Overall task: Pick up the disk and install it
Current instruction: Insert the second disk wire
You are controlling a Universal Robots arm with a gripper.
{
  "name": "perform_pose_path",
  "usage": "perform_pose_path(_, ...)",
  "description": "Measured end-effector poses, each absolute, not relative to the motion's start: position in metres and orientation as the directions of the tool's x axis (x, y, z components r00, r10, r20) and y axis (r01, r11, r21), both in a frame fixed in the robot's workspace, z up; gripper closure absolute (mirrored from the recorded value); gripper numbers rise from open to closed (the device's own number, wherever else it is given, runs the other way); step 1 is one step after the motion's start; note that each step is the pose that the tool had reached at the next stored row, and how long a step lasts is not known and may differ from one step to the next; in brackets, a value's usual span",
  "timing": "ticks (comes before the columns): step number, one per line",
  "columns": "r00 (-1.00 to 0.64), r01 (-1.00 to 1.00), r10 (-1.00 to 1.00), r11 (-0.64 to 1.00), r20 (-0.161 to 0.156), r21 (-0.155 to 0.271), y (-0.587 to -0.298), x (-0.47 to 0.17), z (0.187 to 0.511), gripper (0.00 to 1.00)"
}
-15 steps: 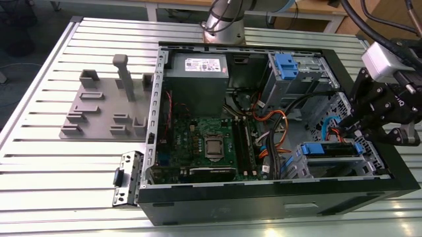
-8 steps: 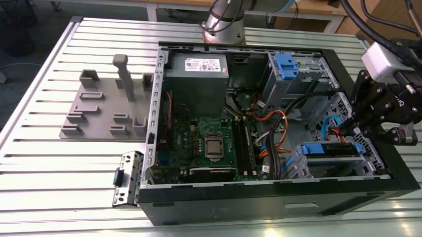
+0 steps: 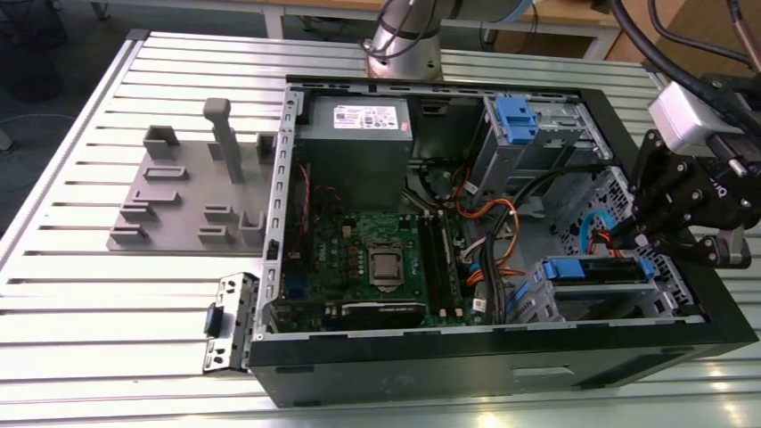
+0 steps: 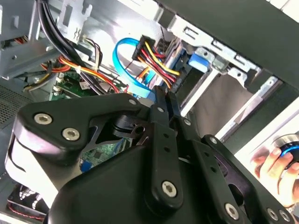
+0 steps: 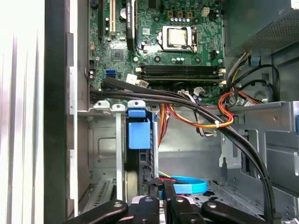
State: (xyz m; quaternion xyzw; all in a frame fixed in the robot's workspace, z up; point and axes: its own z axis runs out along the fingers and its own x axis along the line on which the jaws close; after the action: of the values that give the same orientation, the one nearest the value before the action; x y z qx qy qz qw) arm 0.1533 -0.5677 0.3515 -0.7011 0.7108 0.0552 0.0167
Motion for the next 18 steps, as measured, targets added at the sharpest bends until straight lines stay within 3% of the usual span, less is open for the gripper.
perform_pose_path(18,0.004,-0.998,-0.994,-0.011,-0.113,0.055,-0.578,0.15,0.338,0.84)
